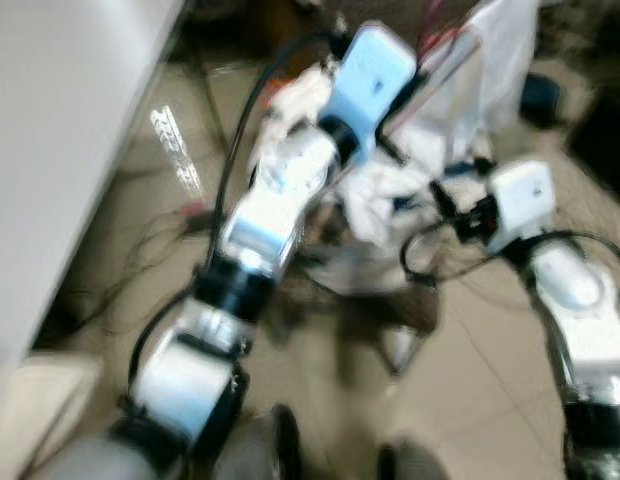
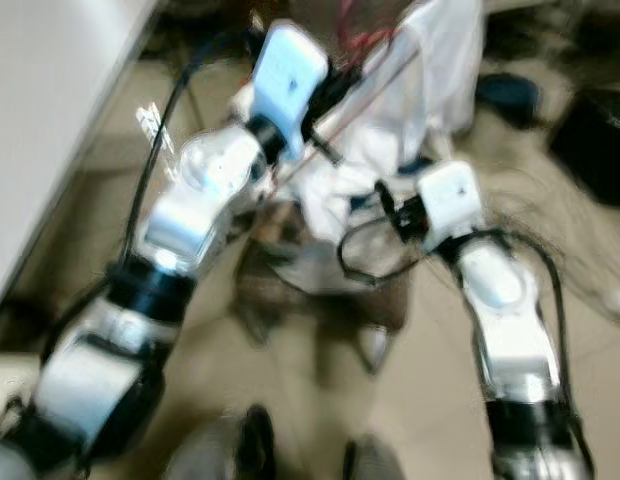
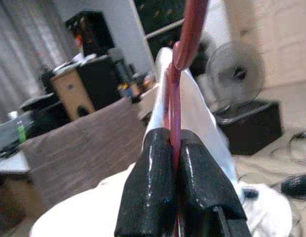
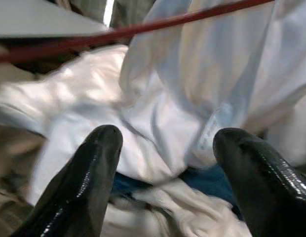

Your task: Hang hanger

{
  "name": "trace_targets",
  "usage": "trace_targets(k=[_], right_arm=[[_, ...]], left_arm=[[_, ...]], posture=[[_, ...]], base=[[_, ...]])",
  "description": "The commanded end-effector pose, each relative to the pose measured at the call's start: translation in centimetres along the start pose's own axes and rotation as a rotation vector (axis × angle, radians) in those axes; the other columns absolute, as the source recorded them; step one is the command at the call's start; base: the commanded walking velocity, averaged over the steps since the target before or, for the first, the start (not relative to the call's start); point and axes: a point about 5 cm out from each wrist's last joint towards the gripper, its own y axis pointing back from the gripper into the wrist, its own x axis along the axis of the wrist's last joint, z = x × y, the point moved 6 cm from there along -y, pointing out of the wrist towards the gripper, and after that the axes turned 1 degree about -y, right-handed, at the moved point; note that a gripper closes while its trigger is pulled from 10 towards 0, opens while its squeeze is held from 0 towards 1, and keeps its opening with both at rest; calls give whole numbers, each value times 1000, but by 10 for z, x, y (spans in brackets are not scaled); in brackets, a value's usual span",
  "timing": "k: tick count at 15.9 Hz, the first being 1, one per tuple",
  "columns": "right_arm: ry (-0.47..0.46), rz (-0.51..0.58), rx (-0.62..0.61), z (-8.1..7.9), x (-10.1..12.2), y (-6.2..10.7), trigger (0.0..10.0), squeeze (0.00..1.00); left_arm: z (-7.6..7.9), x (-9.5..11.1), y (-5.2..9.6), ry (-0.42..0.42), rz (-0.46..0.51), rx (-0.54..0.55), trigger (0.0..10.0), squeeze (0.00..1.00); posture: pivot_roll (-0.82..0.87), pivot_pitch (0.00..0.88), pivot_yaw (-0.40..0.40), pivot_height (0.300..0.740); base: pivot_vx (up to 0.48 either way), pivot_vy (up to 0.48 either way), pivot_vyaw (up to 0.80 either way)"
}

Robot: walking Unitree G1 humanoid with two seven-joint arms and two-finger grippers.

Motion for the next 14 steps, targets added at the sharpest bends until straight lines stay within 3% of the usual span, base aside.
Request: trace_targets(k=[1, 3, 4, 8, 11, 14], right_arm=[[-54, 117, 49, -13, 24, 1, 10000, 0], [-101, 206, 5, -21, 39, 8, 10000, 0], [-162, 227, -109, -12, 39, 13, 10000, 0], [-227, 215, -207, -2, 35, 23, 10000, 0], [-229, 151, -238, -7, 28, 36, 10000, 0], [-249, 138, -277, -1, 32, 42, 10000, 0]], left_arm=[[-3, 6, 1, -12, 9, 22, 10000, 0], [-5, -1, 4, 35, -16, 50, 10000, 0], [1, -4, 2, 21, -17, 45, 10000, 0], [0, -19, -5, 46, -99, 111, 10000, 0], [-2, -35, 7, 72, -140, 153, 10000, 0], [-9, -28, 6, 98, -108, 188, 10000, 0]], posture=[[-111, 95, 77, 740], [-109, 91, 80, 740], [-122, 90, 95, 740], [-156, 91, 117, 740], [-170, 95, 112, 740], [-173, 97, 97, 740]], base=[[0, 0, 0], [0, 0, 0], [0, 0, 0], [0, 0, 0], [0, 0, 0], [0, 0, 0]])
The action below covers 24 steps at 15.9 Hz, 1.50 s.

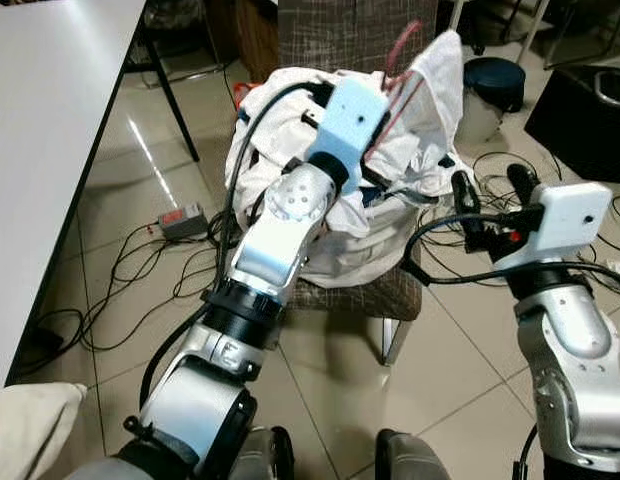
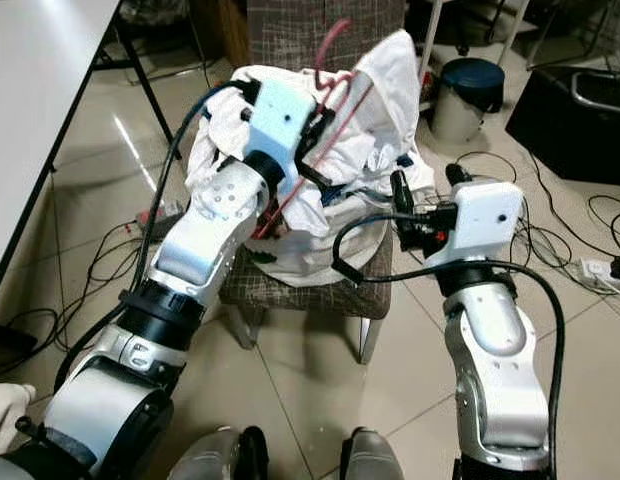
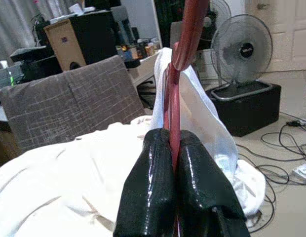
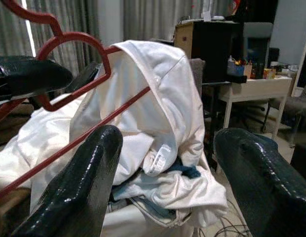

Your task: Hang hanger

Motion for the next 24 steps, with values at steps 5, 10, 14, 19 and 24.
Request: trace_targets(k=[5, 10, 14, 19, 24], right_arm=[[40, 2, -14, 6, 8, -4, 10000, 0], [34, 0, -17, 4, 8, -2, 10000, 0], [75, -10, 18, -3, 6, -3, 10000, 0], [115, -33, 61, -9, 1, 0, 10000, 0], [99, -32, 84, -12, 2, -3, 10000, 0]], left_arm=[[-4, 29, -7, -9, 73, 22, 10000, 0], [4, 34, -9, -10, 83, -7, 10000, 0], [2, 35, -8, 10, 84, -12, 10000, 0], [0, 31, -5, 40, 76, -4, 10000, 0], [1, 30, -4, 60, 73, 2, 10000, 0]], posture=[[-162, 100, 86, 740], [-164, 102, 87, 740], [-163, 101, 88, 740], [-171, 98, 72, 740], [-167, 90, 45, 740]], base=[[0, 0, 480], [249, 0, 160], [274, 0, 0], [308, 0, 165], [312, 0, 320]])
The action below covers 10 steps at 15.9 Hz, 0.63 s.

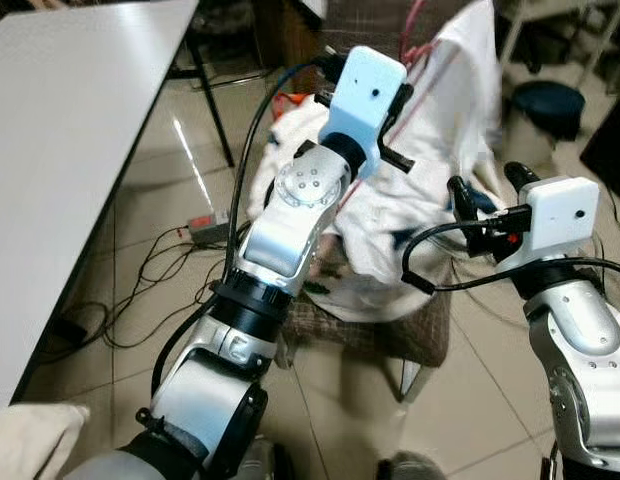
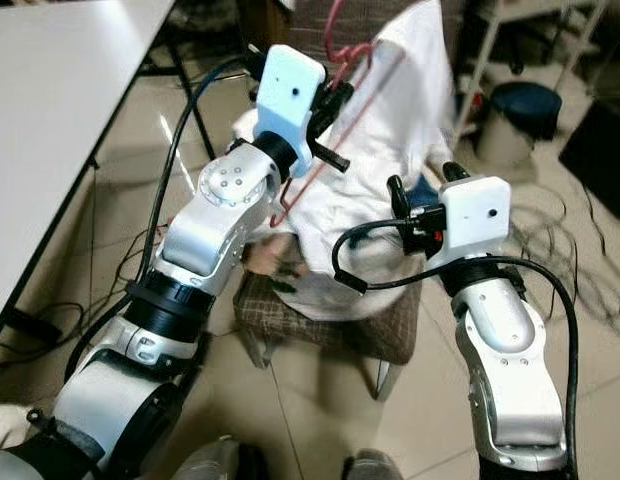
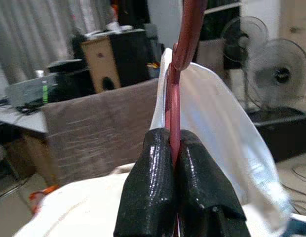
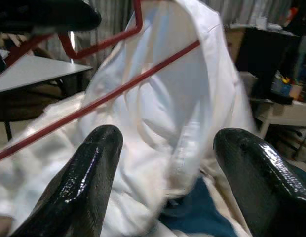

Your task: Hang hanger

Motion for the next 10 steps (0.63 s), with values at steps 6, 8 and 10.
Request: trace_targets(k=[6, 8, 10], right_arm=[[-8, 0, 37, -6, 2, -2, 10000, 0], [0, -2, 34, -4, 1, -3, 10000, 0], [3, -2, 38, -5, 1, -3, 10000, 0]], left_arm=[[-2, 2, 4, 23, 4, 22, 10000, 0], [0, 3, 4, 26, 4, 11, 10000, 0], [3, 4, 3, 26, 10, -10, 10000, 0]], posture=[[-172, 97, 18, 740], [-171, 101, 22, 740], [-170, 101, 26, 740]], base=[[315, 0, 0], [313, 0, 0], [120, 0, 0]])
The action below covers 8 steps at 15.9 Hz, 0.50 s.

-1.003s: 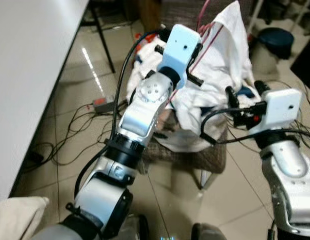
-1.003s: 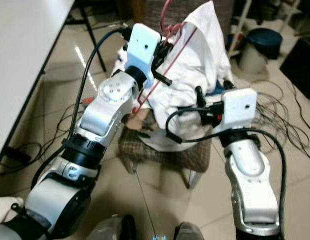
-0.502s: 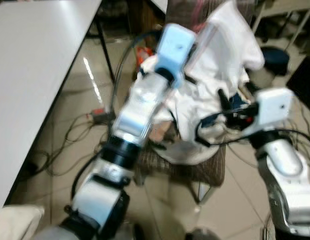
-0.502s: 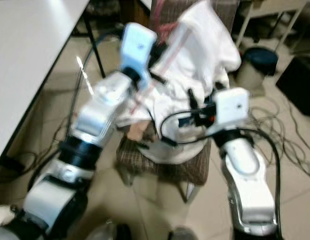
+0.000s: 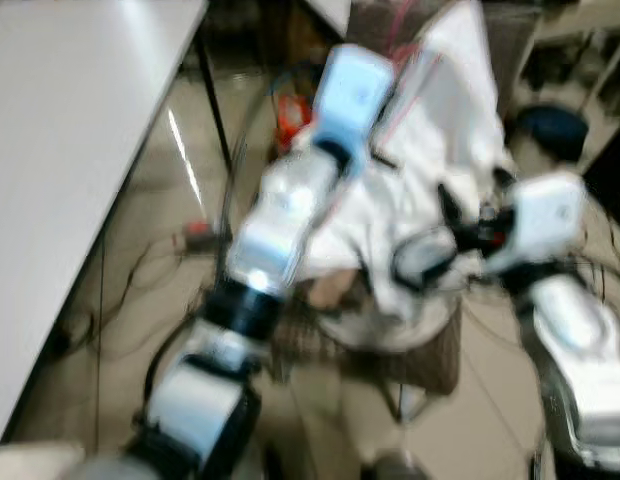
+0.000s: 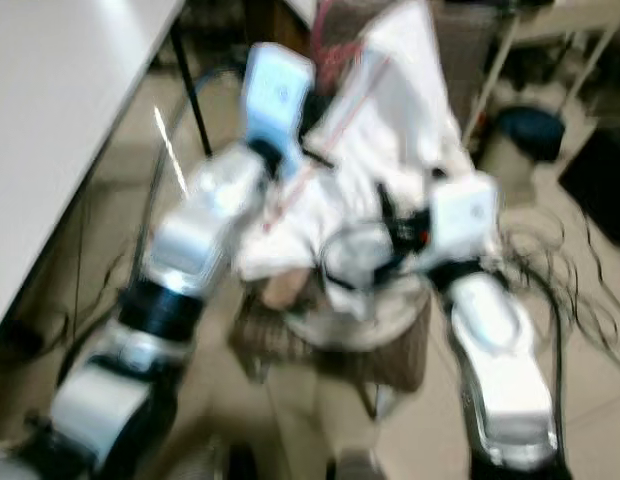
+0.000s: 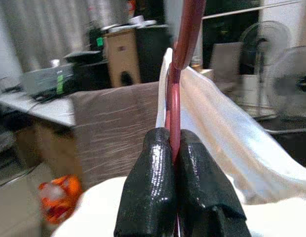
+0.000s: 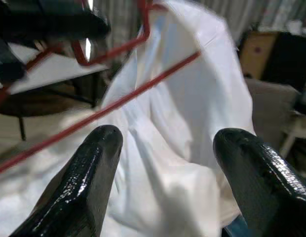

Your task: Hang hanger

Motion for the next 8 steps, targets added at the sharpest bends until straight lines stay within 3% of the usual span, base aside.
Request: trace_targets(k=[1, 5, 6, 8], right_arm=[[3, -14, -8, 5, -3, 2, 10000, 0], [60, -40, 90, -4, -7, 4, 10000, 0], [102, -95, 192, -7, -12, 4, 10000, 0], [174, -134, 259, -6, -15, 4, 10000, 0]], left_arm=[[13, 7, -2, 1, 16, -44, 10000, 0], [12, 11, -1, -30, 21, -73, 10000, 0], [12, 13, -1, -36, 22, -90, 10000, 0], [12, 15, -1, -40, 25, -101, 10000, 0]], posture=[[-169, 102, 29, 740], [-168, 104, 34, 740], [-164, 105, 38, 740], [-160, 107, 40, 740]], base=[[0, 0, 0], [0, 0, 0], [0, 0, 0], [0, 0, 0]])
